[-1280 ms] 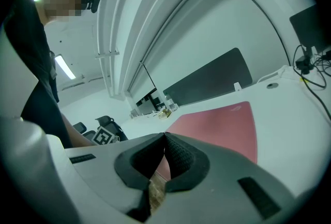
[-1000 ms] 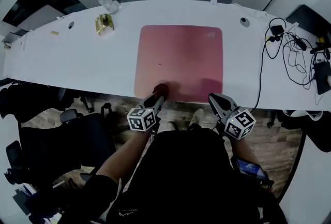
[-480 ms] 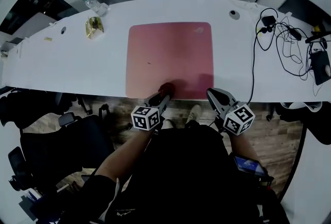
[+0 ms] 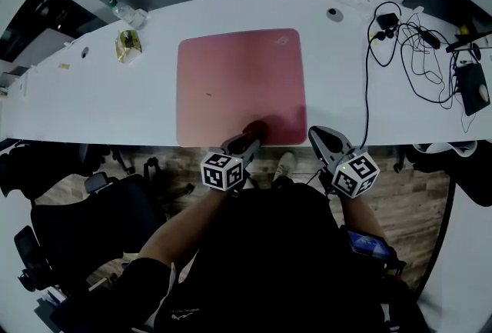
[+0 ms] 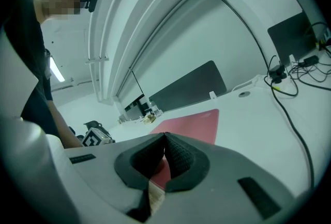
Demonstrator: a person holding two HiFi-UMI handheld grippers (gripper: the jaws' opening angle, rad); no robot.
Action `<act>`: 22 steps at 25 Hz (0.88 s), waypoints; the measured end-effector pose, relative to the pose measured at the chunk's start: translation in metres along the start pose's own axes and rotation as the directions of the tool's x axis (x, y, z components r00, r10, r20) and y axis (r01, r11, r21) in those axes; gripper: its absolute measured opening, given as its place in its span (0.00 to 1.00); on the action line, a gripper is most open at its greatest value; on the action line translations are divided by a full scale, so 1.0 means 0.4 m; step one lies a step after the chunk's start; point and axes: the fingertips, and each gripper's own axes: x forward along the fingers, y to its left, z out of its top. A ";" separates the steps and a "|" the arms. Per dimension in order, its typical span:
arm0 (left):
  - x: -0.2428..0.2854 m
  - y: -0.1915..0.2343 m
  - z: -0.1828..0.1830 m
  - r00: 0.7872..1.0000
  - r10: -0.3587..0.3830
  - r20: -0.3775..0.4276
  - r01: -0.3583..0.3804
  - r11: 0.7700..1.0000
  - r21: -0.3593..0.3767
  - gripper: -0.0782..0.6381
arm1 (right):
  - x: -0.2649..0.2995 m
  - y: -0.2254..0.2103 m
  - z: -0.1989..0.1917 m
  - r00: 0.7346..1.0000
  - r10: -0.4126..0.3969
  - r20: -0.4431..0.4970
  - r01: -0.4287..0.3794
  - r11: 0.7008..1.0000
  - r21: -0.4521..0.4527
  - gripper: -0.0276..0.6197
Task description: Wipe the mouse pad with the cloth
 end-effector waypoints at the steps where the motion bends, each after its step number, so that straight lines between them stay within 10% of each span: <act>1: 0.011 -0.013 0.000 1.000 -0.011 -0.008 0.011 1.000 0.009 0.26 | -0.009 -0.008 0.001 1.000 -0.011 0.003 0.011 1.000 0.001 0.08; 22: 0.196 -0.226 0.015 0.960 -0.246 -0.132 0.257 0.964 0.075 0.26 | -0.100 -0.130 0.009 0.991 -0.130 0.036 0.128 0.991 0.047 0.08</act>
